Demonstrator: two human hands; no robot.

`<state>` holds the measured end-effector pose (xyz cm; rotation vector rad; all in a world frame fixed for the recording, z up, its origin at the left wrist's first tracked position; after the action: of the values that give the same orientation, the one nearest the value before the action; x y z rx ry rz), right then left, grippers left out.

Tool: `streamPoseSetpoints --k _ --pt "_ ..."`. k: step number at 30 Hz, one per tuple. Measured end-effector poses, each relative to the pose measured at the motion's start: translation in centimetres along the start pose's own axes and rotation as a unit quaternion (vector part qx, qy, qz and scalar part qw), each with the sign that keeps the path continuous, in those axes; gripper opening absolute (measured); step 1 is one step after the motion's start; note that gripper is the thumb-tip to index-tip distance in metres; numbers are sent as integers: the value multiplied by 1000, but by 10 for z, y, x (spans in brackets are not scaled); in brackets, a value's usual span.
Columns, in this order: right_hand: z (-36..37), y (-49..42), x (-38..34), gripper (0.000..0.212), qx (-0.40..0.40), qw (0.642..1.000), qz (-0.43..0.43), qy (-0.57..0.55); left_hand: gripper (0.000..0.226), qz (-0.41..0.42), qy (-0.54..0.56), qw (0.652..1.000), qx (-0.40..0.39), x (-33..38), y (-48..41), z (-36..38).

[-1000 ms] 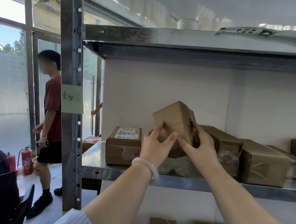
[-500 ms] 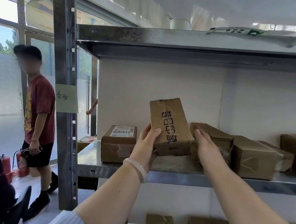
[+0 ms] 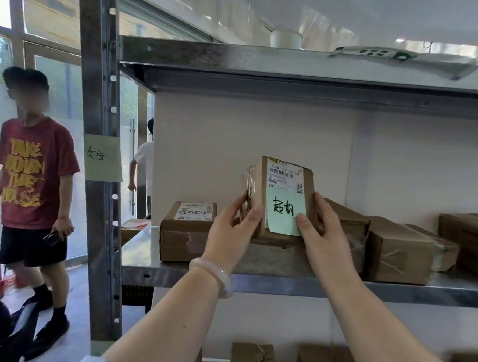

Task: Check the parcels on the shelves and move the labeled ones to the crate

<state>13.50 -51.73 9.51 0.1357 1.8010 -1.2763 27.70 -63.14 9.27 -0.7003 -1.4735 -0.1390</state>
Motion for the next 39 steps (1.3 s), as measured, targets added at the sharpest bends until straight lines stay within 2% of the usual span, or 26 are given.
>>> streamPoseSetpoints --k 4,5,7,8,11,16,22,27,32,39 --pt "-1 10 -8 58 8 1000 -11 23 85 19 -65 998 -4 -2 0 1" --pt "-1 12 -9 59 7 999 -12 29 82 15 -59 998 -15 -3 1 1" --pt "1 14 -14 59 2 999 -13 36 58 25 -37 999 -28 0 4 0" --pt "3 15 -16 58 0 999 -16 42 56 34 -28 998 -37 1 6 0" --pt "8 17 -21 58 -1 997 -32 64 60 57 -32 997 -41 1 10 -4" --pt "17 25 -25 57 13 995 -53 79 47 106 -13 993 -50 8 17 -12" --pt "-4 35 -33 56 50 988 -67 127 48 144 -6 984 -108 17 21 6" --pt "-62 53 -43 54 92 970 -81 210 69 157 10 977 -142 22 31 62" --pt "-149 86 -56 57 138 940 -65 304 69 163 49 960 -222 30 62 143" --pt "-289 175 -84 66 182 903 22 388 67 129 93 923 -351 35 156 288"
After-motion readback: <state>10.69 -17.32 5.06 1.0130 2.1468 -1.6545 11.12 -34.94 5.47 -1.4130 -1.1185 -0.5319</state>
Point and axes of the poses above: each hand's wrist, its own y-axis away from the middle knuckle, its own z-axis out of the palm, x = y × z, the point moved 5 cm from there along -y, towards the middle knuckle, and after that the axes turned 11 degrees about -z, right-handed, at the moved point
